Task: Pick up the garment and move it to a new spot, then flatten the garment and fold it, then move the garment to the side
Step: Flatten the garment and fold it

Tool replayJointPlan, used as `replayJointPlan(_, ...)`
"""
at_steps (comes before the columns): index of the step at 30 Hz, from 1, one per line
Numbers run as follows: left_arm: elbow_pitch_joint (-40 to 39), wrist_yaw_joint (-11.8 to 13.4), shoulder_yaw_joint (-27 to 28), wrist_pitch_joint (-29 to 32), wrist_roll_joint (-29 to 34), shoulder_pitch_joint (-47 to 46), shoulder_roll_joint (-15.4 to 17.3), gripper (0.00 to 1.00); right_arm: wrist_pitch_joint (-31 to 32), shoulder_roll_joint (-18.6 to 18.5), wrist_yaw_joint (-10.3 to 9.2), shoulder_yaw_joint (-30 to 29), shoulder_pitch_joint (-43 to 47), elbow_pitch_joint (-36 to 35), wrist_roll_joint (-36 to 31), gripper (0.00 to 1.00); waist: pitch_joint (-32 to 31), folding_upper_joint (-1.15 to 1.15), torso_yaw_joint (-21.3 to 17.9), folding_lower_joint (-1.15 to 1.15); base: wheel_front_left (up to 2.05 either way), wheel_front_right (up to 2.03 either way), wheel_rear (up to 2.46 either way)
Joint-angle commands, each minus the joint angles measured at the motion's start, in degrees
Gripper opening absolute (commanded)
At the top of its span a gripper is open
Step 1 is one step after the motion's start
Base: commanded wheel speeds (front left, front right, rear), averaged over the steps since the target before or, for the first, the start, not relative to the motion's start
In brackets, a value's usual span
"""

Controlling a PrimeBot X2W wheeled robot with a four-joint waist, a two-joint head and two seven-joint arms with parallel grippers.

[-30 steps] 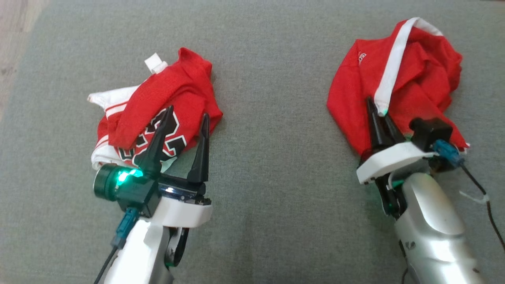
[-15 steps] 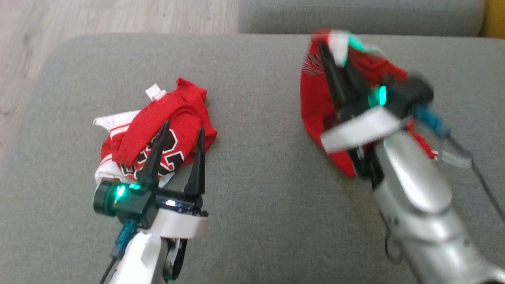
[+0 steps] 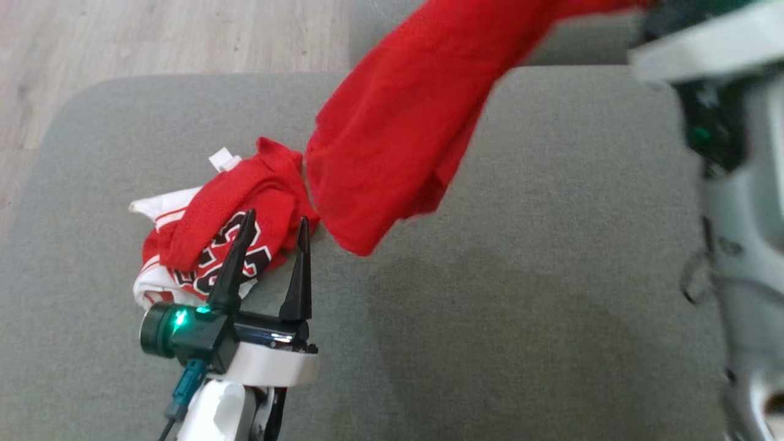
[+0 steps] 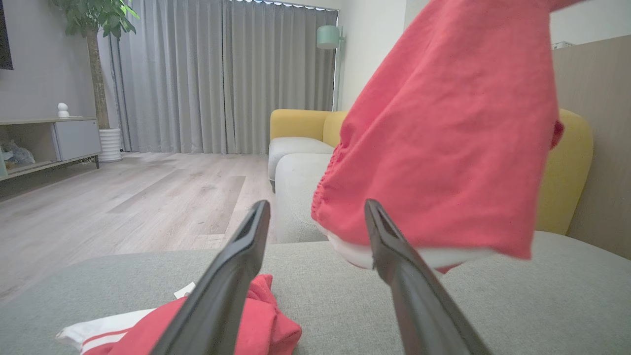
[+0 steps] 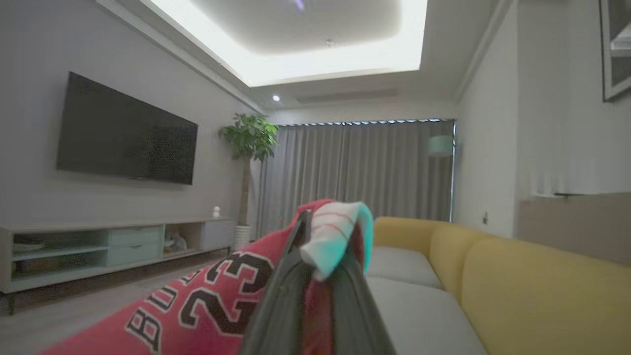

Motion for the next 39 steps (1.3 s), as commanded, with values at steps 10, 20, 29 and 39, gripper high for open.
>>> replayJointPlan(10,-1.72,-1.40,1.44,-0.29,1.73,-4.84,-0.04,1.00,1.75,-9.53,-0.04,-7.45,5.41,13.28,-5.27,0.00,5.41,0.00,-0.77,0.00,0.00,0.00,0.00)
replayJointPlan(20,-1.28,-1.16,0.06,-0.29,1.17,-5.90,-0.08,1.00,-1.65,-10.64,-0.04,-5.78,-1.32,26.61,-9.38,1.00,5.49,0.00,0.66,0.00,0.00,0.00,0.00)
replayJointPlan(29,-1.23,-0.60,0.63,-0.29,0.55,-4.31,-0.10,1.00,-10.36,-3.11,-0.04,-5.83,8.84,18.77,-8.41,1.00,2.19,0.00,-2.12,0.00,0.00,0.00,0.00)
replayJointPlan(39,-1.52,-0.20,0.89,-0.29,0.25,-2.63,-0.10,1.00,-11.98,6.61,-0.04,-9.49,32.67,2.61,-9.13,1.00,0.72,0.00,-4.84,0.00,0.00,0.00,0.00)
